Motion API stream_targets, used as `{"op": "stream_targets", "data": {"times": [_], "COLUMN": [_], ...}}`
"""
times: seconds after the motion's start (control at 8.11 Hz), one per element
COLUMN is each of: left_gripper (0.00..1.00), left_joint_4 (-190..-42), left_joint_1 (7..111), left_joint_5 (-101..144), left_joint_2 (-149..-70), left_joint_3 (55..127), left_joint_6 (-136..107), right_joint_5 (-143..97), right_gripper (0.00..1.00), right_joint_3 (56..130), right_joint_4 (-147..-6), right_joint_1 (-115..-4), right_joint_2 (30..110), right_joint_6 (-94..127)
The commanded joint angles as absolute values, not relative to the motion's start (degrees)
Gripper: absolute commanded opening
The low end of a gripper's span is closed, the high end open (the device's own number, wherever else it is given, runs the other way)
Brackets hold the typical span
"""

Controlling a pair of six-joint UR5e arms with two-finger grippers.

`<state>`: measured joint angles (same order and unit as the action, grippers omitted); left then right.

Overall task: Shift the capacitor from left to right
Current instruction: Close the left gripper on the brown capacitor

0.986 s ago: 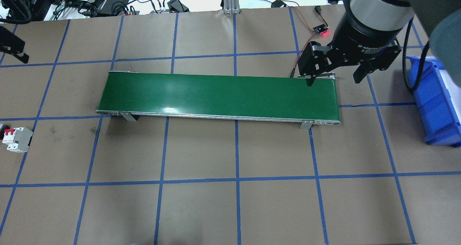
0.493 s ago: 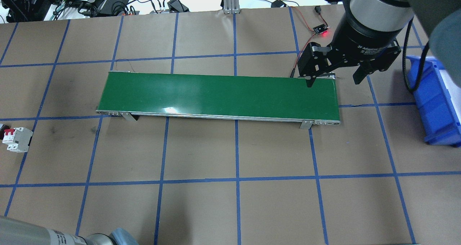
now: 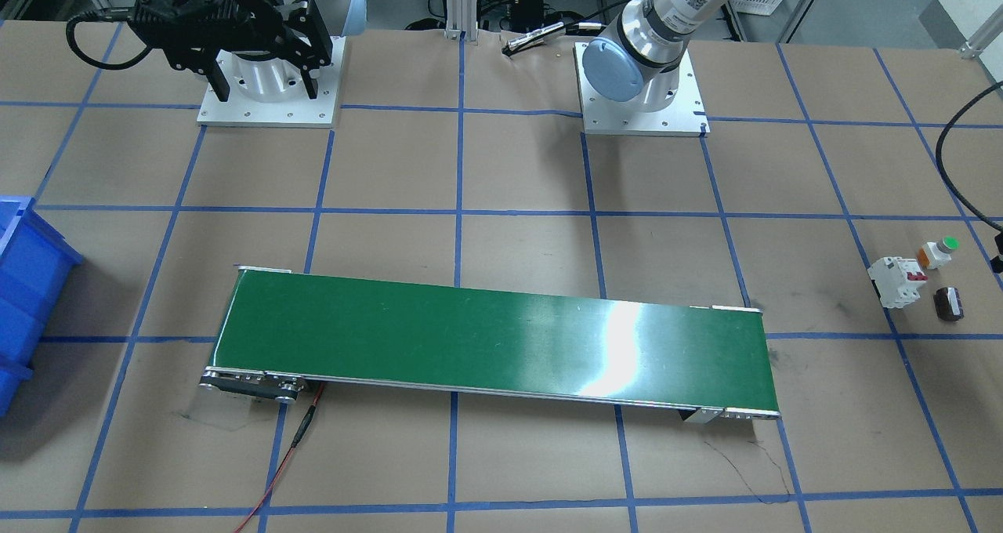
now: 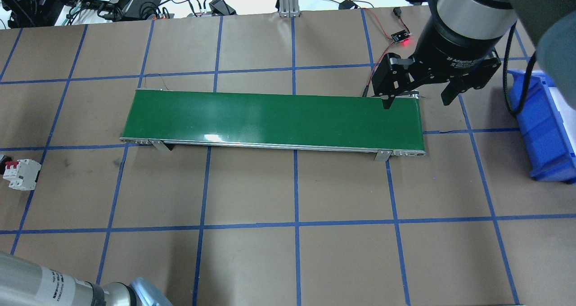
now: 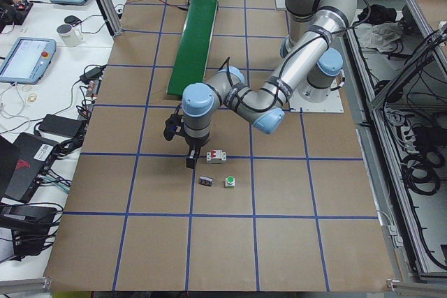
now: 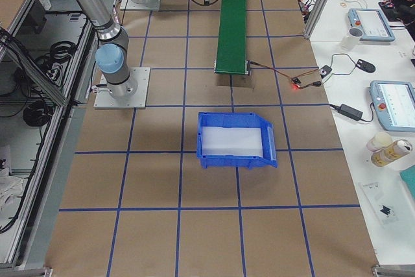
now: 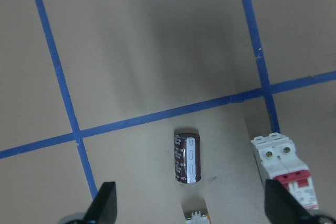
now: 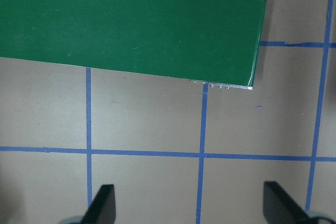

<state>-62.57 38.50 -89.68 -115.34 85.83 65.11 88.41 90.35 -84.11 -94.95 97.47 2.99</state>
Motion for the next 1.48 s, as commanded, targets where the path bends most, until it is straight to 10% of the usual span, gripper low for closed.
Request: {"op": "stream_targets", "data": {"times": [0.0,1.11,1.36], "left_gripper": [1.00,0.88,0.47], "left_joint_4": [-60.30,-54.68,-54.67], "left_joint_1": [37.36,37.35,37.35], "left_joint_5": [-89.91,-90.35,-92.27], "left_joint_2": [-120.57,-125.86,-125.77], "left_joint_3": [86.04,90.35,90.35], "left_joint_6": [69.26,69.17,69.26], "right_joint_5": [88.42,88.42,88.42], "right_gripper": [1.00,1.00,1.00], "right_joint_3": [90.35,90.35,90.35], "right_joint_4": [-84.11,-84.11,-84.11], "right_joint_1": [-94.92,-95.01,-95.01], "right_joint_2": [97.47,97.47,97.47], "right_joint_6": [2.99,2.99,2.99]}}
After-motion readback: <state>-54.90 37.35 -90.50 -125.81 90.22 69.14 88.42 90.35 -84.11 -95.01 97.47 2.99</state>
